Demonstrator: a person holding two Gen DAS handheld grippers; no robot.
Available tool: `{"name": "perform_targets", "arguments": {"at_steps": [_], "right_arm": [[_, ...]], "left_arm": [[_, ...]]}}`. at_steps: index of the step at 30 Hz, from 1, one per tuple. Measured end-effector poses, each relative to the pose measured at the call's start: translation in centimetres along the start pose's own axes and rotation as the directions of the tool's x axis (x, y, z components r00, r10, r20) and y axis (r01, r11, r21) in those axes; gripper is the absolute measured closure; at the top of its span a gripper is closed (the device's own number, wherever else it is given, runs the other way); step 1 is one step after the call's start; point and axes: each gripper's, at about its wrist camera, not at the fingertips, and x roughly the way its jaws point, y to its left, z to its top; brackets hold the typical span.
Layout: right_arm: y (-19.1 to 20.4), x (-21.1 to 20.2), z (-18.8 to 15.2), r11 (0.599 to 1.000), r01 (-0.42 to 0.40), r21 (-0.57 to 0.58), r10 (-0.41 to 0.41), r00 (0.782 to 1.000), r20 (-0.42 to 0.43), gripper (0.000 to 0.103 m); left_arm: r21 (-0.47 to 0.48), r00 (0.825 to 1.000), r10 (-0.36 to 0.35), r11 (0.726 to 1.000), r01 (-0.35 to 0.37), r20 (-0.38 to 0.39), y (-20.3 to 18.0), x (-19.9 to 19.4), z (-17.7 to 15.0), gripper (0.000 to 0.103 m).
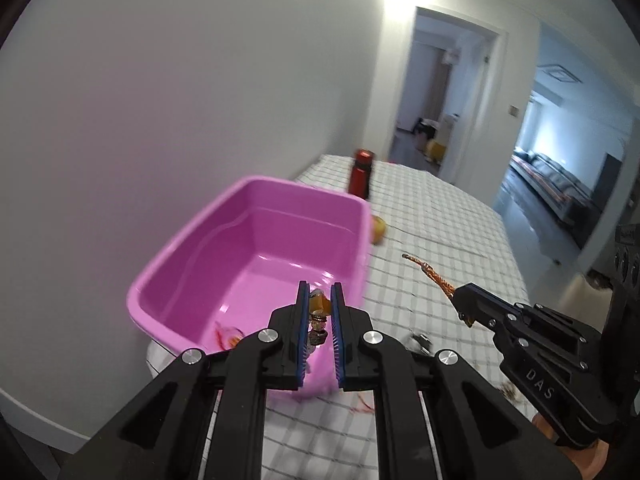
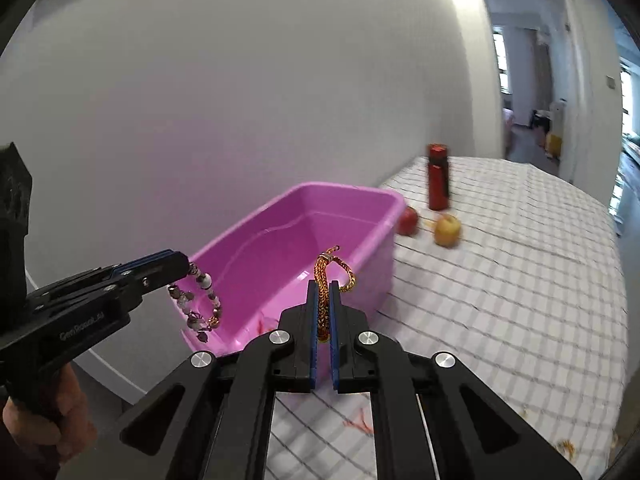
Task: Organize jewelry
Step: 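Carry both bracelets into the pink tub and open both tools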
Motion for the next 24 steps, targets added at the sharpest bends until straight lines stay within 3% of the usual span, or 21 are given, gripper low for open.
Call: {"name": "perform_targets", "arguments": {"at_steps": [8,12,15,20,24], "right_arm": [[2.0,7.8,3.1,0.995,-0.091,-0.049,0.088,0.994,-0.070,0.098],[2.8,11.4,4.1,0.994,-0.103,-0.033,0.099,0.988,-0.122,0.098],[3.1,14.1,4.2,0.998,-0.070,0.006,0.070,0.985,-0.157,0.098],[3.5,18.4,3.6,0.999,-0.020,0.044,0.031,0.965,-0.260,0.098],[3.4,21.1,3.2,0.997,0.021,0.076,0.006,0.942,-0.335,0.098]], "left_arm": [[-0.053,0.997,0.079,0.995,-0.080,-0.019,4.5,4.1,2.8,0.092],[-0.052,0.996,0.077,0.995,-0.080,-0.052,6.4,6.6,3.6,0.092],[-0.052,0.991,0.053,0.997,-0.060,-0.126,8.1,9.4,3.6,0.092],[-0.038,0.967,0.030,0.998,-0.041,-0.251,10.0,13.4,2.8,0.092],[-0.055,0.934,0.010,0.998,-0.032,-0.357,11.3,15.9,1.6,0.092]]}}
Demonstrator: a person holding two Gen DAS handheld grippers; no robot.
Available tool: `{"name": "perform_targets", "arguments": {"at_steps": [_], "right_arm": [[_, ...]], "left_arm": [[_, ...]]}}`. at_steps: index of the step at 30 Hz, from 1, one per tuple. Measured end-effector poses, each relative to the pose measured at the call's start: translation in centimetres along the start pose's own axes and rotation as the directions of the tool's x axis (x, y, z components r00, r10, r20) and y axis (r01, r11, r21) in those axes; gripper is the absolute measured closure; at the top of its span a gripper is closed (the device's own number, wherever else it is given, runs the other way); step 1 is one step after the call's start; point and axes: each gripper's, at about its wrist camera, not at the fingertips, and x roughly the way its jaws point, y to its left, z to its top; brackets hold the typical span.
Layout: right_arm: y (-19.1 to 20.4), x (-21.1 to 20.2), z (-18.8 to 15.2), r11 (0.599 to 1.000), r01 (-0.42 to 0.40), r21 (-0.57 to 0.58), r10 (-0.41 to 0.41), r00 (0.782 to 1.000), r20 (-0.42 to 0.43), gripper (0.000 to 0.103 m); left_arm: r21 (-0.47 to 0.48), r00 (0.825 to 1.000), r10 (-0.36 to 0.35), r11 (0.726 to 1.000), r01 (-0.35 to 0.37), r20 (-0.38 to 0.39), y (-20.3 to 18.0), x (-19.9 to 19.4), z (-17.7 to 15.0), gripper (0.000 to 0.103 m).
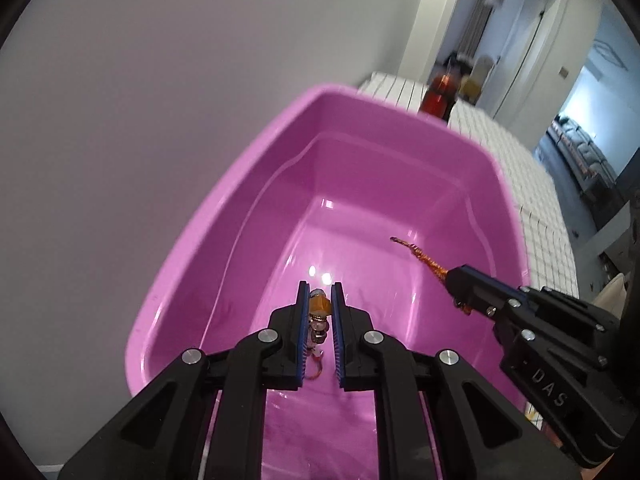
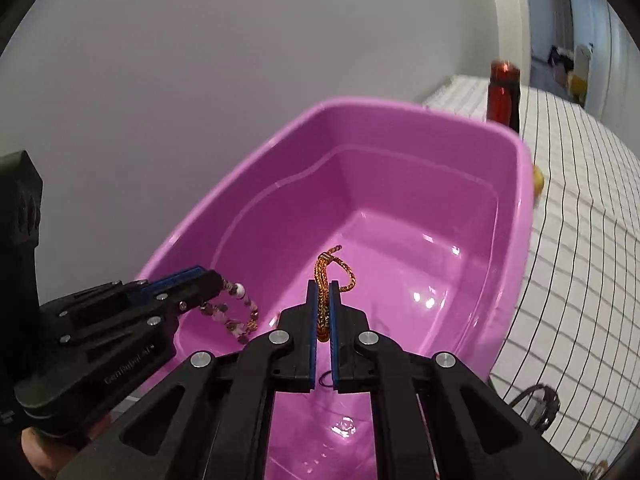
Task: Organize jewelry
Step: 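Carry both bracelets into the pink tub and open both tools, then withdraw both open tools from the tub back over the table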
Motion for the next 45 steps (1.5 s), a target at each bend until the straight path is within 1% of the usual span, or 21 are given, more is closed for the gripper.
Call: {"name": "perform_targets", "arguments": {"at_steps": [1,4,5,6,7,8,9,11,12,13,14,19,20,22,25,33,38,45], "right_arm": [[0.0,0.6,0.0,1.000,0.012,0.003,-0.011,1.000,-0.019,0.098],[0.0,1.7,0.0,0.999,0.030,0.010,-0.030,0.998,-0.048,0.098],[0.0,2.0,0.0,0.999,0.037,0.011,-0.036,0.998,-0.058,0.092],[0.0,2.1,-0.1,0.999,0.047,0.011,-0.047,0.997,-0.065,0.078],[-0.1,2.0,0.0,0.998,0.060,0.010,-0.059,0.997,-0.059,0.075],[-0.1,1.7,-0.1,0.998,0.061,0.009,-0.060,0.997,-0.049,0.070],[0.0,1.2,-0.1,0.998,0.069,0.007,-0.068,0.997,-0.039,0.064],[0.0,0.8,0.0,0.996,0.090,0.001,-0.090,0.996,-0.025,0.061],[0.0,0.6,0.0,0.996,0.094,0.000,-0.094,0.995,-0.022,0.057],[0.0,0.4,0.0,0.995,0.095,0.002,-0.095,0.995,-0.019,0.055],[0.0,0.3,0.0,0.995,0.096,0.002,-0.096,0.995,-0.018,0.054],[0.2,-0.4,-0.2,0.996,0.086,-0.001,-0.086,0.996,-0.013,0.049],[0.0,-0.4,-0.2,0.996,0.086,-0.002,-0.086,0.996,-0.012,0.048],[0.1,-0.5,-0.1,0.996,0.090,0.000,-0.090,0.996,-0.008,0.048],[0.5,-1.2,-0.5,0.996,0.092,-0.001,-0.092,0.996,-0.005,0.048],[1.1,-2.9,-1.1,0.995,0.104,0.006,-0.104,0.994,0.023,0.044],[1.6,-3.7,-1.6,0.994,0.113,0.011,-0.113,0.993,0.029,0.042],[2.3,-5.4,-2.6,0.990,0.137,0.021,-0.138,0.989,0.055,0.040]], "left_arm": [[0.000,1.000,0.005,1.000,-0.005,-0.024,0.2,0.6,0.0,0.092],[0.001,0.998,0.013,1.000,-0.013,-0.064,0.8,1.4,0.0,0.091],[-0.001,0.997,0.019,1.000,-0.019,-0.076,1.0,1.6,0.0,0.087],[-0.005,0.996,0.020,1.000,-0.021,-0.081,1.1,1.7,0.1,0.080],[-0.013,0.996,0.024,1.000,-0.025,-0.082,1.2,1.5,0.2,0.062],[-0.019,0.997,0.027,0.999,-0.029,-0.072,1.3,1.2,0.4,0.041],[-0.024,0.998,0.034,0.999,-0.035,-0.060,1.5,0.8,0.4,0.034],[-0.029,0.999,0.044,0.999,-0.045,-0.032,1.6,0.0,0.4,0.032],[-0.028,0.998,0.051,0.998,-0.052,-0.032,1.6,-0.4,0.5,0.029],[-0.030,0.998,0.057,0.998,-0.058,-0.033,1.8,-0.5,0.6,0.024],[-0.038,0.998,0.063,0.997,-0.064,-0.029,1.9,-0.6,0.6,0.022],[-0.051,0.998,0.062,0.997,-0.063,-0.027,2.3,-1.2,0.6,0.021],[-0.048,0.997,0.066,0.997,-0.068,-0.027,2.3,-1.2,0.7,0.020],[-0.039,0.997,0.080,0.996,-0.081,-0.023,2.2,-1.4,0.5,0.019],[-0.033,0.996,0.082,0.996,-0.083,-0.019,2.2,-1.7,0.3,0.019],[-0.007,0.995,0.093,0.996,-0.093,0.029,1.8,-3.4,0.2,0.018],[-0.003,0.995,0.085,0.996,-0.085,0.050,1.8,-4.3,-0.2,0.017],[0.030,0.995,0.076,0.996,-0.078,0.065,1.8,-5.2,-0.7,0.016]]}}
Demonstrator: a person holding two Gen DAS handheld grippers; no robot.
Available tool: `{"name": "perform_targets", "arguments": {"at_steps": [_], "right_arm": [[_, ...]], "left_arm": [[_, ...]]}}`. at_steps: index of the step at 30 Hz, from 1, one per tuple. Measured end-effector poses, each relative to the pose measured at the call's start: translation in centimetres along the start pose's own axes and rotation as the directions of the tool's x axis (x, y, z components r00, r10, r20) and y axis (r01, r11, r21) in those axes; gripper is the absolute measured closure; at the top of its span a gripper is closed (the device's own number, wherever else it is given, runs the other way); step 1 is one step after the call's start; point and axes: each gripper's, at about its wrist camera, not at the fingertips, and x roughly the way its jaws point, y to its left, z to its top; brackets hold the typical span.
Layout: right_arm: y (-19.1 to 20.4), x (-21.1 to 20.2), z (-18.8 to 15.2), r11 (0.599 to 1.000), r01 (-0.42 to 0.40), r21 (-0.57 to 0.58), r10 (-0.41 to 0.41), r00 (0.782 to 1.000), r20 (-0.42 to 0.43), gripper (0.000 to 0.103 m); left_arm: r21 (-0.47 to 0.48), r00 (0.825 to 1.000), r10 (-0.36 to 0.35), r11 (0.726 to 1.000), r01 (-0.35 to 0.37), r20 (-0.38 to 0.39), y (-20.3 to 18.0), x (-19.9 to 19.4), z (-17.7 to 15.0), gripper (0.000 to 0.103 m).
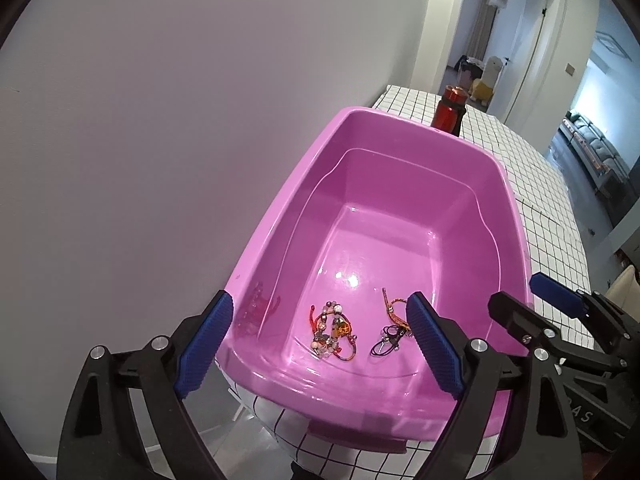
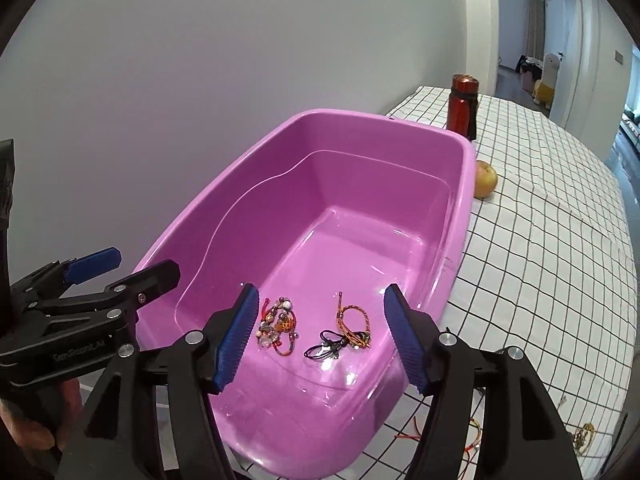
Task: Organize jewelry
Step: 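Withdraw both open tools from the tub back over the table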
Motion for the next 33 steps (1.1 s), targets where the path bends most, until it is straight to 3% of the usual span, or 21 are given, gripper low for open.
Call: {"name": "perform_targets", "arguments": {"at_steps": [10,18,20,28,33], "right_arm": [[-0.3,-2.5,-2.7,0.993,0.058,0.105,-0.062,0.998,0.031,0.040],[-1.3,-6.0,-6.8,0.978,0.104,0.179,-0.120,0.989,0.082,0.038],[-2.3,-6.9,-8.0,0.972,0.116,0.203,-0.136,0.987,0.088,0.038],[-7.8,-11.9,-14.7,0.939,0.169,0.300,-0.199,0.977,0.073,0.037],[-12.1,-15.5,-20.3,0.931,0.188,0.312,-0.210,0.977,0.038,0.037]], "left_arm": [[0.078,0.999,-0.047,0.996,0.045,0.024,-0.8,-0.5,-1.5,0.013],[0.150,0.994,-0.106,0.984,0.099,0.036,-3.0,-1.1,-3.3,0.012],[0.157,0.991,-0.119,0.982,0.108,0.058,-3.9,-1.8,-3.9,0.007],[0.183,0.982,-0.171,0.971,0.155,0.078,-9.4,-4.8,-7.6,0.007],[0.166,0.986,-0.155,0.976,0.144,0.059,-13.3,-6.4,-11.7,0.007]]}}
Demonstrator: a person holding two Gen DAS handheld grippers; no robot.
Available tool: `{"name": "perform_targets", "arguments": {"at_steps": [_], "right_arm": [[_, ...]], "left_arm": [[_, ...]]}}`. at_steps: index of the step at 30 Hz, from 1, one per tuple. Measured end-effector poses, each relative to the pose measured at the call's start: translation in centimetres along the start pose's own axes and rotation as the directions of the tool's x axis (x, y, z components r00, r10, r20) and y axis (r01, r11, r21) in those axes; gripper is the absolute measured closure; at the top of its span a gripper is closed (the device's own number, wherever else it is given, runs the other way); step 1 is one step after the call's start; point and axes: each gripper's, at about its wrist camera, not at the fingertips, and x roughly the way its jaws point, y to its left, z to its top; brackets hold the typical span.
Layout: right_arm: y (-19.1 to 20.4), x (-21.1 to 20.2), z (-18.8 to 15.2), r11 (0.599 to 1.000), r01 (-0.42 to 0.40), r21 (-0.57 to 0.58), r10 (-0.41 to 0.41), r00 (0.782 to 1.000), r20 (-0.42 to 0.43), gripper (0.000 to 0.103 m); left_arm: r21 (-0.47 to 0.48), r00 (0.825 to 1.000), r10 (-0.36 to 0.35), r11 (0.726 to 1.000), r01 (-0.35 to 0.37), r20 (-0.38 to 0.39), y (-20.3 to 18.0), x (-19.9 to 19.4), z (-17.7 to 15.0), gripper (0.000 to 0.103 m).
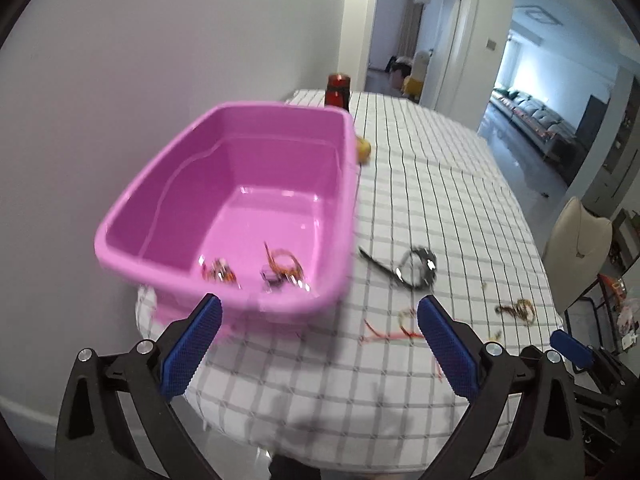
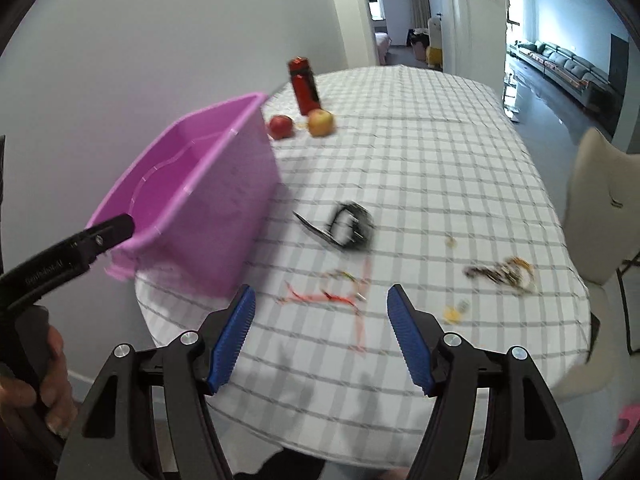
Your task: Organize jewelry
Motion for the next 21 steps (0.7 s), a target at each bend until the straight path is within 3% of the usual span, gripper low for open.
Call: {"name": "perform_targets", "arguments": {"at_steps": [5,11,16,21], "right_arm": [[-5.0,-2.5,-3.5,1.000,-0.006,-0.005,0.006,1.000,0.003,0.036],[-9.2,-2.0,-5.6,1.000,-0.009,-0.003,0.009,0.999,-0.034,0.036],[-10.6,-0.6,-6.2,0.999,0.011,0.038,-0.009,0.999,-0.033,0.036],[-11.3,1.9,-6.1,0.994,0.076,0.083,-0.073,0.997,-0.039,0.036]], "left_arm": [[0.004,0.999,0.025,1.000,-0.024,-0.025,-4.6,-0.4,-3.9,0.006],[-0.017,0.997,0.032,0.999,-0.033,-0.066,-7.3,0.7,-7.1,0.006],[0.035,0.997,0.044,0.999,-0.042,-0.070,-8.8,2.7,-7.5,0.006],[0.071,0.997,0.002,0.997,0.004,-0.078,-9.4,6.6,-7.1,0.006]]}}
